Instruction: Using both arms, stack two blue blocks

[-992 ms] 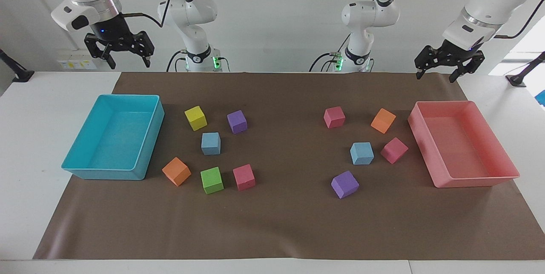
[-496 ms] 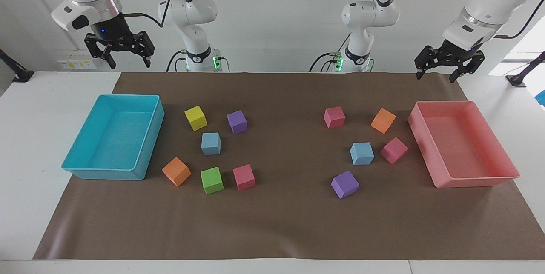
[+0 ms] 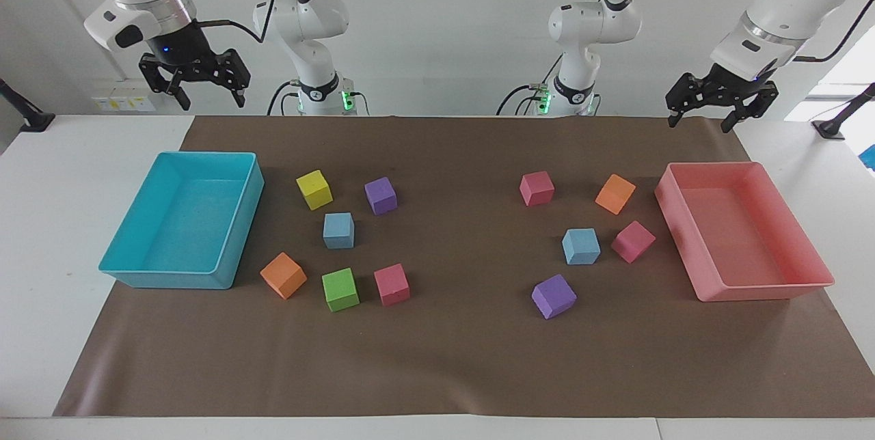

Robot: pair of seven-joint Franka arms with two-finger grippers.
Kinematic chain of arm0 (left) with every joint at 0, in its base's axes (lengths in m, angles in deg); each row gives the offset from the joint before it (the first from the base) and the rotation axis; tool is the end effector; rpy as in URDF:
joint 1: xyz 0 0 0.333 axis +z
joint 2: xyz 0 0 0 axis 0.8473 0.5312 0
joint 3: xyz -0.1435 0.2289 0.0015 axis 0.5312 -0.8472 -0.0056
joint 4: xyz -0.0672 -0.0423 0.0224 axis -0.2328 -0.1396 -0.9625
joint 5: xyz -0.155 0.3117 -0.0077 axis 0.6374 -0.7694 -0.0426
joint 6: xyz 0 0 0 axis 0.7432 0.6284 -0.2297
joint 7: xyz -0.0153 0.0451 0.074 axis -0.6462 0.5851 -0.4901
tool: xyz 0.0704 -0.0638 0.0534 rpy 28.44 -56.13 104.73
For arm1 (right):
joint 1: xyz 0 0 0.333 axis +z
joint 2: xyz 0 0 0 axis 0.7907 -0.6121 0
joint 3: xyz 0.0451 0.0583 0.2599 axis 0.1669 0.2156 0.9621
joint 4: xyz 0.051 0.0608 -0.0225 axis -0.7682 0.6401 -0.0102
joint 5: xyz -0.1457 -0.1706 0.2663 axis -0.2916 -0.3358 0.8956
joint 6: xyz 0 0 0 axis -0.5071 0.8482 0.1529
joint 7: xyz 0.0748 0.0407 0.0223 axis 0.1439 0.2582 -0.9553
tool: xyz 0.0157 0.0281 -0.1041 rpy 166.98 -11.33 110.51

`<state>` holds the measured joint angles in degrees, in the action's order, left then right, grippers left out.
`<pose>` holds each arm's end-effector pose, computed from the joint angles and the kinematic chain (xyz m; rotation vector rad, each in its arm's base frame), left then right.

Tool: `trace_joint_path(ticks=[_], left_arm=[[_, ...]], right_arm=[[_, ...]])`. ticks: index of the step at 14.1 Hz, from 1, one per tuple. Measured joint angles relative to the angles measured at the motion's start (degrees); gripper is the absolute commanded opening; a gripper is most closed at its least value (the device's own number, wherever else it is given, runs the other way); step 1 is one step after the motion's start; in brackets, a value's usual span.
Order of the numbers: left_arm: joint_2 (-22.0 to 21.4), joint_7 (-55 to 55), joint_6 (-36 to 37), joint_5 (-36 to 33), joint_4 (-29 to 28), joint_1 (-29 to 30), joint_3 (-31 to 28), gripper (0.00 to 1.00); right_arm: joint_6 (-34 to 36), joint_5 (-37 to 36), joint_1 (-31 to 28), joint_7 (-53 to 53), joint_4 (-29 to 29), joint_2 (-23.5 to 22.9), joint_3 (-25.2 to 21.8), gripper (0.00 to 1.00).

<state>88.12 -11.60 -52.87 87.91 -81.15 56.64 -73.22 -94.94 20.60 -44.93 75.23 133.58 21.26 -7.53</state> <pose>0.4934 -0.0204 0.5912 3.1210 -0.3135 -0.0495 0.4737 -0.0250 0.6047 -3.1381 -0.0520 0.0336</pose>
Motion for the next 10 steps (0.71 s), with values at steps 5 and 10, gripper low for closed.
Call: trace_joint_path(ticks=[5,10], left_arm=[[0.00,0.00,0.00,0.00,0.00,0.00,0.00,1.00],[0.00,0.00,-0.03,0.00,0.00,0.00,0.00,1.00]], right_arm=[[0.03,0.00,-0.06,0.70,0.00,0.00,0.02,1.00],[0.07,0.00,-0.10,0.71,0.00,0.00,0.01,1.00]])
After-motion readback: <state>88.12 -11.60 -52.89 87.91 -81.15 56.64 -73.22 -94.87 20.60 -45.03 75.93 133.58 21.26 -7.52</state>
